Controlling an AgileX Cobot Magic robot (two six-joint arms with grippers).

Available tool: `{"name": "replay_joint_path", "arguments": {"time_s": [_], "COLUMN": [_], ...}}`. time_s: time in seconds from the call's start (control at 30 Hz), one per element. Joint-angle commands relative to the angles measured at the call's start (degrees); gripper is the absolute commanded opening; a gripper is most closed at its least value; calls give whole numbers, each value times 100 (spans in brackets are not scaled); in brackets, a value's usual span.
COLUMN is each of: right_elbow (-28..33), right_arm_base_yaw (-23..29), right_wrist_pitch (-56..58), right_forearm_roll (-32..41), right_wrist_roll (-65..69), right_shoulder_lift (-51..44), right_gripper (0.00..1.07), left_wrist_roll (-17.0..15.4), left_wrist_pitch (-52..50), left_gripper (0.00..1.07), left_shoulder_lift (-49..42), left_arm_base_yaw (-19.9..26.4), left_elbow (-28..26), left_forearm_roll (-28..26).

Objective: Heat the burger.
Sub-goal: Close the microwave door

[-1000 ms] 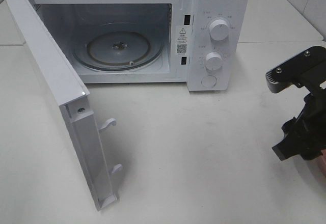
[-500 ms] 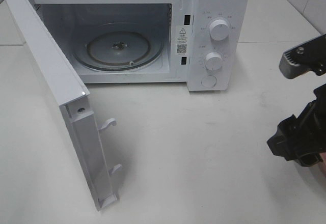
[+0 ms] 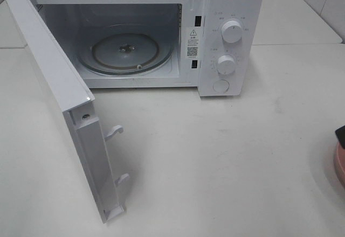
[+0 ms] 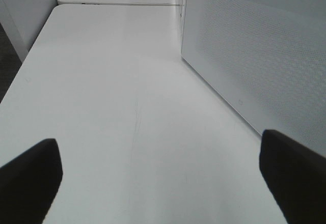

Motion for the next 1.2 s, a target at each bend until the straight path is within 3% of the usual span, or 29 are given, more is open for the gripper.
{"name": "replay_joint_path", "arguments": {"time_s": [0.03,0.17,0.43,0.7,1.2], "right_elbow": [-29,-6,779,871,957], "right_arm_base_yaw": [-40,-201,-1341,-2017,-2515], "right_wrist_pitch": [229,390,355,596,699], "right_forearm_roll": [-11,46,86,235,390], "right_wrist_roll": [-69,-69,-69,-63,-206], "right_shoulder_lift": [-791,-1163,-2332,-3243,-4452], "right_gripper": [76,76,76,76,76], "left_wrist_roll": [-29,-29,-29,-29,-29], "left_wrist_pitch": [-40,-40,-40,-40,-40], "left_gripper": [101,101,101,101,101], "left_shoulder_lift": [-126,-126,-126,-126,-126], "left_arm_base_yaw": [-34,-34,-34,-34,-34], "left_elbow": [17,17,17,17,17], "left_forearm_roll": [-23,-23,-23,-23,-23]}}
